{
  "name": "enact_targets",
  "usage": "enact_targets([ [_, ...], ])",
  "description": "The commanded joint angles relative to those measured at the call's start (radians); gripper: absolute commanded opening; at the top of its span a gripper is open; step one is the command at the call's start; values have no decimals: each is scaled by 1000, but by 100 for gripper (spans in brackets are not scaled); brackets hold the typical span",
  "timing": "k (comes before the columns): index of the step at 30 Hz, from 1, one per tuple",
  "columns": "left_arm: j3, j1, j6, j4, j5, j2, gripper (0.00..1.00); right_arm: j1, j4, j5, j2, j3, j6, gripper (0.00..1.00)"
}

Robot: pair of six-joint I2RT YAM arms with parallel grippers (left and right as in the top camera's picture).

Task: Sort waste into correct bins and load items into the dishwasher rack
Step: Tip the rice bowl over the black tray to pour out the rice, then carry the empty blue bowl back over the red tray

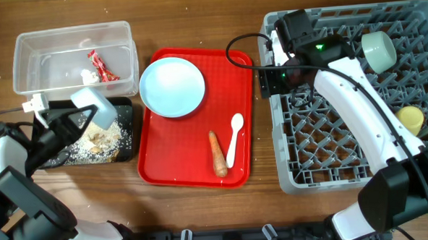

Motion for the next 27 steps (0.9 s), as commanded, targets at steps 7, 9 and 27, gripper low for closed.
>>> enact_targets([
  [7,33,-246,-90,10,-127,-129,4,3,-2,17,11,-2,18,77],
  [9,52,-333,-241,78,-253,-139,4,3,-1,17,11,-2,19,77],
  [27,59,-1201,-943,467,-1228,-73,5,3,-5,17,11,-2,21,77],
])
